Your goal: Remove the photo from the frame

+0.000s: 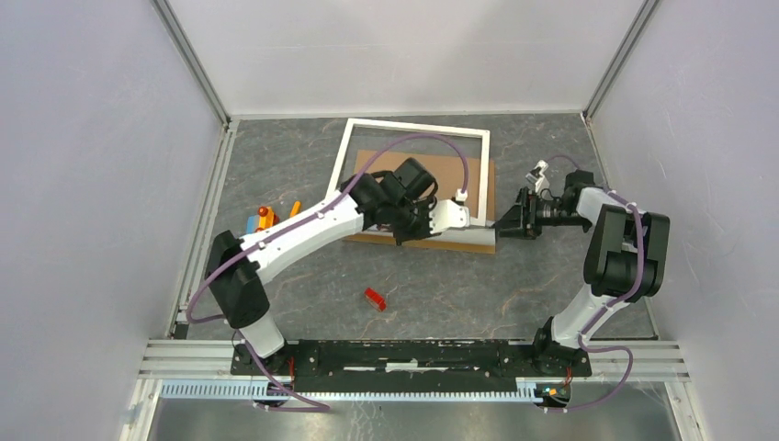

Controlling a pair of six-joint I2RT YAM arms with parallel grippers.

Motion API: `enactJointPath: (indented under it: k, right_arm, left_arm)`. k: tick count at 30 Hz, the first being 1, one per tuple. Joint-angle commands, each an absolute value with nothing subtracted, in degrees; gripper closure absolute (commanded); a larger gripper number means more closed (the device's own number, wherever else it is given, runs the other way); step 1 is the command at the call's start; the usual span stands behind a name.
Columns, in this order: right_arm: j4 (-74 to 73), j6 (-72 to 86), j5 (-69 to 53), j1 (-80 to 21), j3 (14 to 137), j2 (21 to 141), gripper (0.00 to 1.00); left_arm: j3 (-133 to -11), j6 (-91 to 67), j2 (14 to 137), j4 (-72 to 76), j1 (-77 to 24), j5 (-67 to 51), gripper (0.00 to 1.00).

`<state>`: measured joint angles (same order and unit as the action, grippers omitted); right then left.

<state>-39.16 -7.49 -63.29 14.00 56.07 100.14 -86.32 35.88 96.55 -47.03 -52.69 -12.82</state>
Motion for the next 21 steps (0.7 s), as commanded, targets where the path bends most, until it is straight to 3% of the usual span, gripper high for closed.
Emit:
enactJointPath:
  k: [1, 7, 10, 16, 21]
  right_arm:
    - [-43.2, -12.8, -56.7, 16.7, 60.3, 99.5, 0.29]
    - [-42.3, -12.8, -53.3, 18.3, 60.0, 96.9, 0.26]
    - [-41.2, -12.2, -53.7, 18.5, 59.3, 95.9, 0.26]
    - [-40.8, -11.7, -52.9, 18.4, 60.3, 95.2, 0.21]
    - [-39.9, -10.8, -52.2, 18.4, 61.1, 94.2, 0.14]
  left_arm:
    - [-99.4, 35.7, 93.0, -64.0, -50.8, -17.1, 0.98]
    - [-121.3, 32.9, 93.6, -73.1, -41.1, -14.5, 0.98]
    - [-128.3, 32.3, 94.7, -71.8, -37.4, -7.5, 0.98]
    - [-130.9, 38.0, 97.7, -54.8, -35.7, 11.4, 0.98]
    - [-133.2, 46.8, 104.0, -41.5, -35.2, 15.3, 0.98]
